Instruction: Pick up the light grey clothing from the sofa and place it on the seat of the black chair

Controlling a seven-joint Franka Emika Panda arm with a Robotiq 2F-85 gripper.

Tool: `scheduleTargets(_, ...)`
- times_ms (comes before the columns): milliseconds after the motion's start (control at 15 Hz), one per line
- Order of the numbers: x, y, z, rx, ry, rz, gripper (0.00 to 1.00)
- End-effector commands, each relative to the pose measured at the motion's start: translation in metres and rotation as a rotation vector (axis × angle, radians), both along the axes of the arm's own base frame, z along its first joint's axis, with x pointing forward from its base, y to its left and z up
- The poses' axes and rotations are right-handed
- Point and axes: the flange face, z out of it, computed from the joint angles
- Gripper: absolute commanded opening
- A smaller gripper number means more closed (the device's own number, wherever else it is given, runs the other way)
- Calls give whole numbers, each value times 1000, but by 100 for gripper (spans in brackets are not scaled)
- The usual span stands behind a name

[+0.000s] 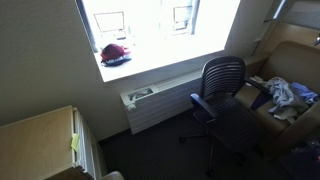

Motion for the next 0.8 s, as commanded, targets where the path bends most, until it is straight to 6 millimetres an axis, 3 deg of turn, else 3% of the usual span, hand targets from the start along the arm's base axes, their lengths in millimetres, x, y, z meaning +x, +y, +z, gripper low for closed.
scheduleTargets(0,13,5,-13,-30,-39,-94,100)
scheduleTargets(67,29,-4,-56,-70,-29,-156,100)
scheduleTargets(267,37,-48,-103,-139,-1,-306,100)
scheduleTargets(600,24,-124,-226,-252,107,-565,100)
scheduleTargets(667,17,-102,-190,-213,86,-497,100)
scheduleTargets(733,14,-111,-210,-230,105,-512,100)
